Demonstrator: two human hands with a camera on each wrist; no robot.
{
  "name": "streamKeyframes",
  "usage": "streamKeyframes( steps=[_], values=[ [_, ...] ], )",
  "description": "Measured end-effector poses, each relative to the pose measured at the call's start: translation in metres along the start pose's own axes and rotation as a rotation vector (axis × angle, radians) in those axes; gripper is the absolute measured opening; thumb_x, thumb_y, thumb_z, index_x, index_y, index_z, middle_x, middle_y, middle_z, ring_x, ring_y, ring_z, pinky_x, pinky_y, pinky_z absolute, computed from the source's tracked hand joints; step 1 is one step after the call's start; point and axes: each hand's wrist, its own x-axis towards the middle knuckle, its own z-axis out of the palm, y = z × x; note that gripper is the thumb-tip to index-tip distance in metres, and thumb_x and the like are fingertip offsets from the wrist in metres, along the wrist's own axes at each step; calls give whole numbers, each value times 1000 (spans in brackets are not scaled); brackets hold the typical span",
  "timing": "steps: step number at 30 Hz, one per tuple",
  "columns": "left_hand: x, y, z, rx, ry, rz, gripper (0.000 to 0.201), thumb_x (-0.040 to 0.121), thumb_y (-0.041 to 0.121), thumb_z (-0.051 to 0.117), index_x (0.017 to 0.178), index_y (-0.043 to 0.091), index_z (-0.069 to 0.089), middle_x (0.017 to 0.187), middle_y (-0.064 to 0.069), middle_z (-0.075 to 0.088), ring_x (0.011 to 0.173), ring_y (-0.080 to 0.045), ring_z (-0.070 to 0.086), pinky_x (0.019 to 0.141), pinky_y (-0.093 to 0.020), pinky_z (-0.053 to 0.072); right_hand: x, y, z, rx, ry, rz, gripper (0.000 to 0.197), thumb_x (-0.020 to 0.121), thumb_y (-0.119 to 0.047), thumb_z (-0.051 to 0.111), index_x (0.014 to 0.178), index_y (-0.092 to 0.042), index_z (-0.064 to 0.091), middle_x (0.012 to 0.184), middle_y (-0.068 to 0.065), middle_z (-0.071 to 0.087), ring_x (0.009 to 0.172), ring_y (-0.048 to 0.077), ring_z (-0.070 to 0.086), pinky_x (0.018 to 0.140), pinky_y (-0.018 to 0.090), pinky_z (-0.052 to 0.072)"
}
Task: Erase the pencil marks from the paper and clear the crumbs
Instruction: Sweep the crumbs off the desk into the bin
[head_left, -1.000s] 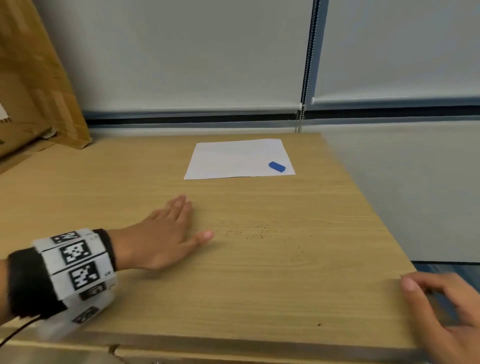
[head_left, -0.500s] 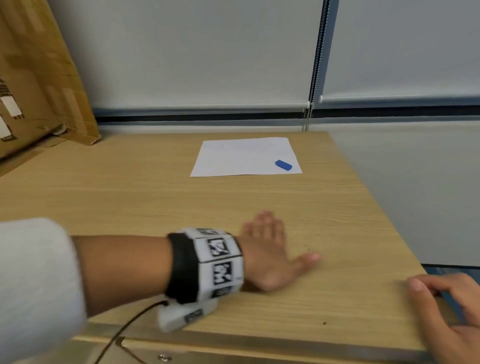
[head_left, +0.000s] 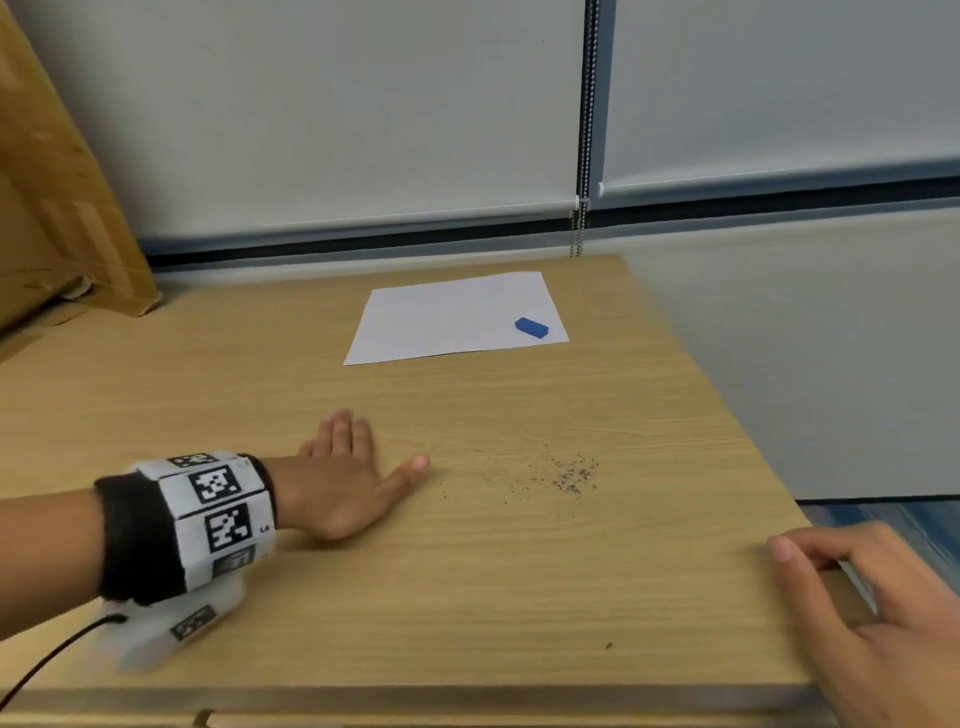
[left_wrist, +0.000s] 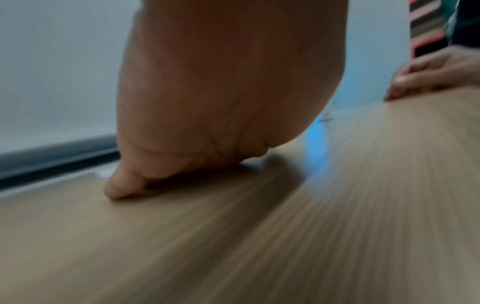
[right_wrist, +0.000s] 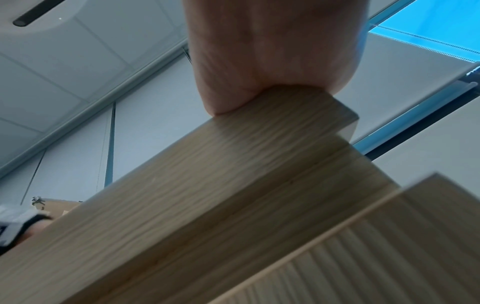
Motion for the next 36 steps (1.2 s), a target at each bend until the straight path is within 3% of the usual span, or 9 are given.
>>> streamKeyframes(
  steps=[7, 9, 11, 14, 18, 23, 28, 34, 36],
  values=[
    [-17, 175, 11, 126, -61, 493, 111, 68, 83, -8, 147, 7, -25, 153, -13, -34, 143, -26, -28, 118, -46, -9, -2, 4, -1, -44, 27, -11, 26, 81, -39, 54, 74, -18, 66, 72, -3, 60, 79, -4, 53, 72, 3, 35],
    [-30, 196, 5, 122, -99, 614, 124, 50, 82, -12, 148, 8, -24, 155, -9, -31, 144, -23, -25, 118, -42, -9, -2, 6, 0, -22, 45, -30, 26, 82, -38, 55, 73, -16, 66, 70, -4, 60, 75, -1, 54, 69, 7, 37],
    [-34, 188, -2, 72, -74, 652, 113, 63, 81, -7, 148, 7, -24, 155, -7, -31, 145, -21, -24, 119, -39, -8, -2, 7, 0, 0, 46, -21, 27, 83, -39, 55, 73, -16, 67, 72, -6, 60, 75, 0, 54, 69, 9, 38],
    [-32, 130, -5, -8, 43, 518, 94, 85, 71, 3, 147, 6, -24, 155, -8, -31, 144, -19, -24, 119, -35, -8, 0, 10, -1, -1, 6, 8, 30, 82, -46, 51, 76, -20, 66, 76, -8, 60, 79, -1, 54, 75, 5, 36],
    [-30, 4, 9, -120, 177, 32, 101, 77, 71, 3, 149, 4, -19, 157, -10, -28, 145, -20, -22, 117, -32, -7, 1, 11, 0, 34, -24, 7, 31, 82, -46, 51, 79, -19, 65, 77, -6, 59, 78, 0, 54, 77, 8, 37],
    [-50, -65, 38, -64, 22, -210, 110, 67, 74, -4, 148, 3, -21, 157, -15, -26, 146, -24, -19, 120, -39, -2, -1, 18, 2, 32, -25, 17, 26, 82, -49, 51, 82, -26, 62, 81, -10, 57, 81, 3, 53, 80, 13, 37],
    [-40, 18, 39, -28, -30, 56, 128, 48, 90, -19, 144, 6, -29, 150, -15, -38, 141, -27, -31, 119, -43, -8, -3, 19, 5, 75, -3, 13, 25, 84, -46, 52, 80, -24, 62, 79, -9, 56, 82, 3, 53, 78, 18, 37],
    [-54, 156, 20, 41, -114, 612, 101, 75, 79, -6, 144, 9, -30, 149, -8, -40, 141, -24, -30, 117, -43, -10, -3, 21, 4, 78, 16, -12, 21, 82, -43, 54, 77, -24, 63, 76, -6, 58, 77, 5, 54, 72, 28, 42],
    [-62, 165, 12, 5, -82, 664, 100, 75, 77, -3, 145, 10, -29, 150, -5, -38, 142, -19, -30, 117, -39, -10, -3, 19, 4, 87, 19, 3, 23, 82, -44, 54, 76, -24, 63, 75, -4, 59, 77, 9, 55, 71, 37, 43]
  ],
)
